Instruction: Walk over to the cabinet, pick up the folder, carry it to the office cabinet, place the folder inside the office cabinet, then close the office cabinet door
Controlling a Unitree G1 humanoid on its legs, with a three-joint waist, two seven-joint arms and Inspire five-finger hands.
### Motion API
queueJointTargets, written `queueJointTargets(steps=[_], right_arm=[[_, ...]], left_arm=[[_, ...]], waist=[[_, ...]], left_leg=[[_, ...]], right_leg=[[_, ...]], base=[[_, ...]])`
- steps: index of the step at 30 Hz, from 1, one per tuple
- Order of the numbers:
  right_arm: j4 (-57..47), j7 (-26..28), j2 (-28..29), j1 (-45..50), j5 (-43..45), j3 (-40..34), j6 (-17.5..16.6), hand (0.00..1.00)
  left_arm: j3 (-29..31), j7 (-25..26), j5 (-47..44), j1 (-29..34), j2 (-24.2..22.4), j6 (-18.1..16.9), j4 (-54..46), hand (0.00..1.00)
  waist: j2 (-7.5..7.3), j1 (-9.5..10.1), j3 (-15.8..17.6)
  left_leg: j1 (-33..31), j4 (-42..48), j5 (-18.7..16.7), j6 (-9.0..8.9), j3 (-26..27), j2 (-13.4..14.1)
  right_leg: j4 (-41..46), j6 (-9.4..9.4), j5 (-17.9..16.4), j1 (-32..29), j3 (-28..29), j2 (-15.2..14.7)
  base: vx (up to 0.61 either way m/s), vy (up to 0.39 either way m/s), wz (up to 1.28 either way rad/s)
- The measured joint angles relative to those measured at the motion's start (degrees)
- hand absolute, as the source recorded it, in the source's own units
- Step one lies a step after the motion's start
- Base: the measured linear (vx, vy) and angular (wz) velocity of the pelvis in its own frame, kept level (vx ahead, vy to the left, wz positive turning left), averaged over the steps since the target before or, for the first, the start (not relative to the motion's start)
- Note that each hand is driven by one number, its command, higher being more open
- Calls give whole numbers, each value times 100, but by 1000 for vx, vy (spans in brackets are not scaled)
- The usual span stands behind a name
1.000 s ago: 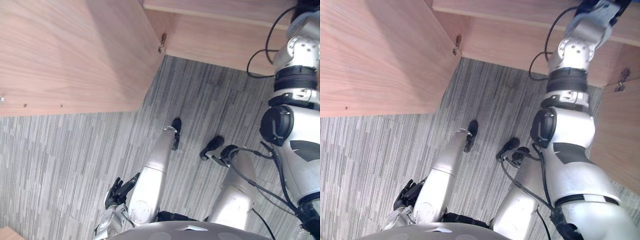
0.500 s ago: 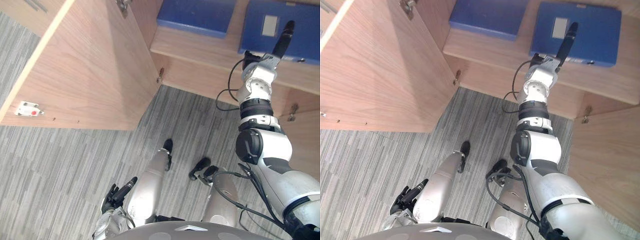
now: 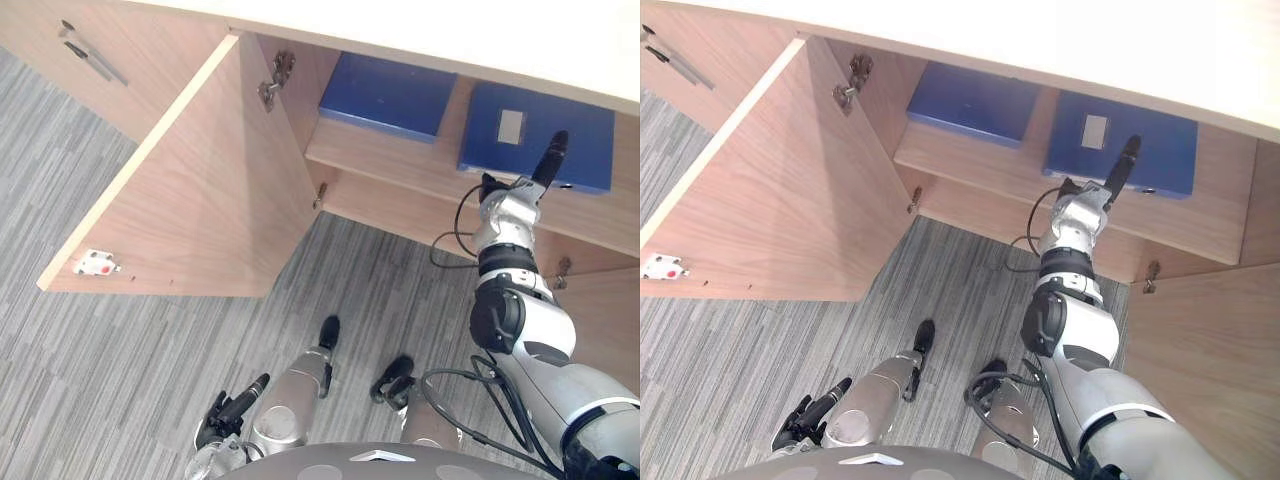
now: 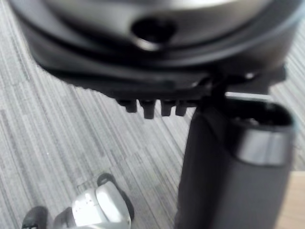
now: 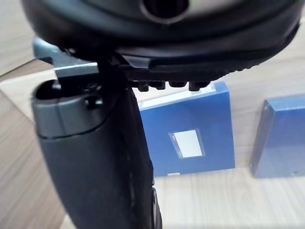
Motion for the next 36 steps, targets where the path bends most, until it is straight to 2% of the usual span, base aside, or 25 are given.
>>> queueJointTargets(steps=[2, 3, 5, 8, 11, 17, 19, 21, 24, 26, 28, 30, 32, 33, 34, 36], right_arm=[[206, 174, -45, 387, -1078, 121, 509, 100], [231, 235, -54, 504, -1362, 205, 641, 100], [342, 533, -55, 971, -2456, 579, 1118, 100], [498, 1014, -20, 1735, -3532, 969, 1506, 100], [570, 1331, 405, 2596, -4179, 1141, 1536, 100], [956, 1419, 1486, 4247, -4478, 812, 1540, 100], [1345, 1371, 1625, 4561, -4610, 525, 1615, 100], [1210, 1244, 1624, 4782, -4768, 45, 1450, 100], [1180, 1143, 1627, 5027, -4787, -265, 1356, 100], [1181, 1081, 1631, 5222, -4815, -407, 1326, 100], [1191, 1055, 1625, 5273, -4866, -406, 1329, 100], [1218, 1021, 1584, 5383, -5221, -323, 1338, 100], [1231, 987, 1469, 5366, -5644, 39, 1366, 100], [1218, 985, 1434, 5348, -5738, 141, 1366, 100], [1201, 986, 1363, 5310, -5752, 345, 1351, 100], [1216, 980, 1288, 5260, -5811, 514, 1352, 100]], left_arm=[[17, -20, -1, 59, 5, 1, 53, 100], [21, -33, -2, 75, 6, -1, 49, 100], [81, -93, -1, 116, 9, -7, 47, 100], [104, -186, -2, 115, 26, -22, -21, 100], [166, -266, -1, 90, 52, -21, -41, 100], [224, -108, 26, -426, -63, -14, -2, 100], [236, -48, 227, -640, -124, -7, 21, 100], [155, 66, 421, -892, -244, -8, 107, 100], [-317, 129, 518, -1012, -233, -3, 165, 100], [-857, 135, 723, -963, -157, -2, 164, 100], [-1116, 124, 932, -911, -117, 12, 166, 100], [-1191, 93, 1139, -822, -104, 29, 237, 100], [-1074, 116, 1148, -788, -33, 41, 228, 100], [-965, 124, 1143, -791, -33, 19, 238, 100], [-725, 153, 1119, -786, -26, -16, 289, 100], [-243, 230, 1032, -761, 3, -28, 333, 100]], waist=[[-42, -44, -196], [-46, -66, -208], [-98, -152, -267], [-187, -204, -443], [-306, -333, -565], [-473, -567, -748], [-489, -662, -893], [-425, -856, -1066], [-463, -973, -1170], [-501, -1061, -1266], [-505, -1088, -1266], [-508, -1100, -1223], [-434, -1088, -1065], [-386, -1084, -1031], [-312, -1079, -957], [-243, -1011, -817]], left_leg=[[148, -235, 58, 17, 46, 59], [213, -282, 65, 16, 47, 72], [487, -483, 81, -3, 145, 115], [771, -796, 150, -55, 206, 152], [1024, -936, 154, -51, 319, 182], [1593, -1113, 141, -69, 499, 230], [1774, -1252, 140, -67, 598, 251], [1934, -1441, 184, -33, 659, 256], [2106, -1503, 175, -39, 716, 264], [2116, -1502, 172, -31, 804, 301], [2134, -1488, 179, -18, 866, 334], [2158, -1253, 65, 18, 955, 376], [1840, -29, -582, -6, 1067, 541], [1742, 313, -745, -13, 1080, 606], [1489, 1075, -977, -25, 1087, 747], [1049, 2300, -1011, -25, 1115, 949]], right_leg=[[-336, 32, 149, 145, 3, 151], [-419, 41, 192, 222, -3, 186], [-739, 96, 340, 485, 3, 302], [-1116, 161, 500, 733, 29, 427], [-1392, 200, 614, 981, 105, 525], [-1679, 238, 717, 1508, 222, 637], [-1801, 242, 752, 1603, 335, 685], [-1962, 268, 863, 1695, 438, 740], [-2058, 272, 875, 1841, 506, 774], [-2171, 245, 934, 1866, 638, 858], [-2246, 224, 985, 1884, 723, 917], [-2224, 193, 979, 1938, 834, 952], [-2015, 89, 864, 2041, 980, 1008], [-1952, 69, 811, 2054, 1029, 1050], [-1798, 23, 656, 2064, 1090, 1100], [-1558, -16, 460, 2134, 1176, 1149]], base=[[72, -17, -15], [77, -6, -13], [54, 4, -18], [47, -4, -14], [51, -8, -17], [2, -1, -14], [-63, 4, -34], [-100, 42, -24], [-77, 29, -13], [-37, 1, -21], [0, -19, -25], [20, -21, -27], [-1, -22, -28], [-36, -12, -36], [-59, 1, -22], [-53, 9, -21]])
